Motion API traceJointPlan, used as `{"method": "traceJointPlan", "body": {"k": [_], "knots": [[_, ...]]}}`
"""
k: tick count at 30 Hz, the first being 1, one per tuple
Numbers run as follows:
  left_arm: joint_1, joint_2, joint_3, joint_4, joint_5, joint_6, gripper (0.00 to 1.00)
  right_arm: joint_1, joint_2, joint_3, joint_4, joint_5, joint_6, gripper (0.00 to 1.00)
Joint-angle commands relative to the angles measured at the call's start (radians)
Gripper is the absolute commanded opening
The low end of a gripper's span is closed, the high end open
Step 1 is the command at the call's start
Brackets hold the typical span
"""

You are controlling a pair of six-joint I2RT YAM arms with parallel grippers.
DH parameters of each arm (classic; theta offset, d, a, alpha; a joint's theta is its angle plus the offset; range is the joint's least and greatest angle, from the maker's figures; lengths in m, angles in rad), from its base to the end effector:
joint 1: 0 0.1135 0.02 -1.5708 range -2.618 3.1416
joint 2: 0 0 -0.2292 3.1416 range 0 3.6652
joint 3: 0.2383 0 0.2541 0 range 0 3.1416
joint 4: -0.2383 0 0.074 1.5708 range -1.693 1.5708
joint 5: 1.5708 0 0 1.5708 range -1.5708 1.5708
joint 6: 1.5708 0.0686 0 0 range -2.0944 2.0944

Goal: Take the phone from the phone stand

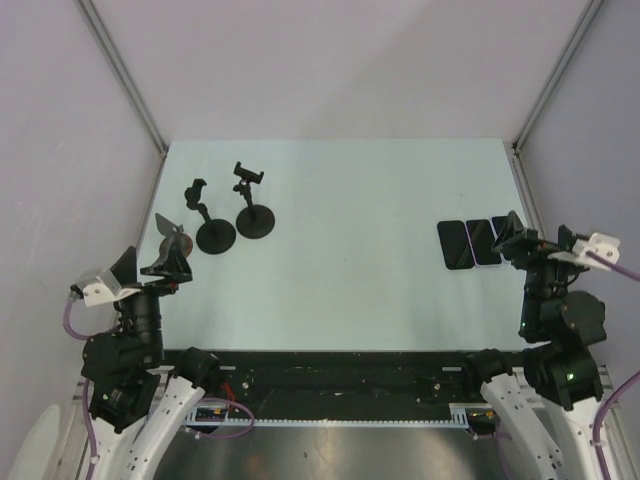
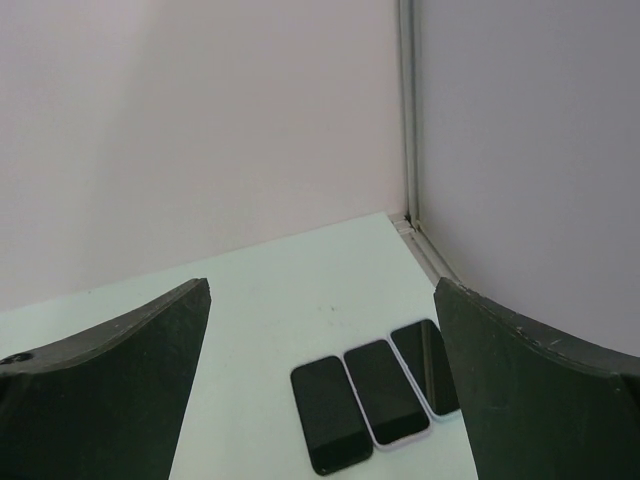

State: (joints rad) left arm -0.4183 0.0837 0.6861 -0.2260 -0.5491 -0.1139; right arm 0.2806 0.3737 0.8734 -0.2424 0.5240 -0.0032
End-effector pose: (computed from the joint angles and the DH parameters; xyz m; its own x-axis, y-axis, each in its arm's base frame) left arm 0.0916 -0.0015 0.3707 0.3447 -0.2593 -0.9022 -0.0582 0.9533 -0.2963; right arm 0.1283 0.0012 0.4021 0.2438 0.0674 -0.9675 0.2260 0.9662 0.1242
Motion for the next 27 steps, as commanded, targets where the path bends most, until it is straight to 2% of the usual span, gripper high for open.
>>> {"method": "traceJointPlan", "body": {"k": [1, 6, 17, 21, 27], "knots": [[0.007, -0.080, -0.085, 0.025, -0.097, -0.018, 1.00, 0.011, -0.175, -0.158, 0.048, 0.054, -0.070, 1.00], [0.007, -0.163, -0.138, 0.053, -0.141, -0.012, 1.00, 0.015, -0.344, -0.267, 0.060, 0.129, -0.078, 1.00], [0.015, -0.173, -0.178, 0.088, -0.227, -0.062, 1.00, 0.074, -0.345, -0.350, 0.176, 0.310, -0.110, 1.00], [0.029, -0.125, -0.178, 0.089, -0.253, -0.081, 1.00, 0.078, -0.342, -0.361, 0.169, 0.317, -0.092, 1.00], [0.070, -0.094, -0.174, 0.091, -0.187, -0.076, 1.00, 0.068, -0.345, -0.369, 0.163, 0.297, -0.064, 1.00]]}}
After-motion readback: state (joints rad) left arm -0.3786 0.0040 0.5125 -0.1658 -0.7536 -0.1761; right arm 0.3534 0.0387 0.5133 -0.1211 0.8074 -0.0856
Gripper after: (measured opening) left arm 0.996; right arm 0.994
